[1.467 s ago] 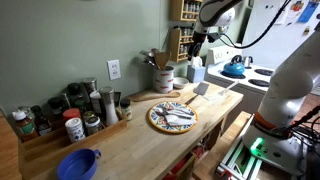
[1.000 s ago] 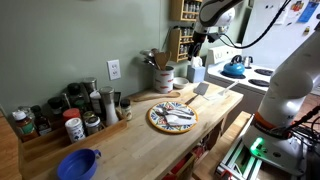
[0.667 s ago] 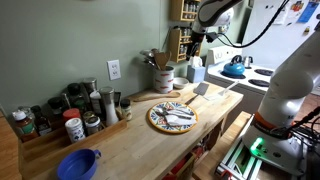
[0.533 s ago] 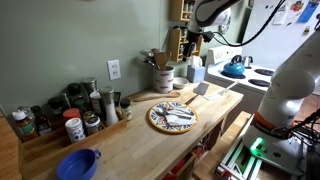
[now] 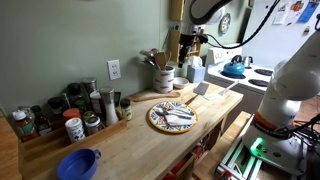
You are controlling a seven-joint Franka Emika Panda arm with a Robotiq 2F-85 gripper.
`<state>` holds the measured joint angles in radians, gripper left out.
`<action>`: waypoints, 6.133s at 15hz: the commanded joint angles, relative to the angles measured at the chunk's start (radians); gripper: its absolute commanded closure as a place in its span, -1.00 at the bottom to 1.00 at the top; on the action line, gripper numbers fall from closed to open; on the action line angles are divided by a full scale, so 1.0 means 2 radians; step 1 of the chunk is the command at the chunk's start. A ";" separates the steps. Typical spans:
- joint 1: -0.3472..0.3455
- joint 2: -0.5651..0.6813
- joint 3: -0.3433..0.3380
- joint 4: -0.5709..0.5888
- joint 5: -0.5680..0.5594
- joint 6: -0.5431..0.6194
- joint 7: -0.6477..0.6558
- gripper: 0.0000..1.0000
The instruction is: Move the dinner spoon from the paper towel to the white bowl
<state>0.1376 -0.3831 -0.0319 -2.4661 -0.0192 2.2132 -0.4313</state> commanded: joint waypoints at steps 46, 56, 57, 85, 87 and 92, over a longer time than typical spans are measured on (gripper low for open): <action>0.074 0.154 0.112 -0.092 0.097 0.141 0.076 -1.00; 0.059 0.204 0.118 -0.087 0.005 0.204 0.179 -0.69; 0.058 0.207 0.118 -0.086 -0.002 0.206 0.188 -0.43; 0.045 0.155 0.117 -0.085 0.002 0.139 0.168 0.97; 0.033 0.132 0.104 -0.074 -0.017 0.060 0.158 0.97; -0.001 0.077 0.078 -0.049 -0.089 -0.077 0.124 0.97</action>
<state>0.1746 -0.1564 0.1466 -2.5702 -0.1061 2.1642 -0.1590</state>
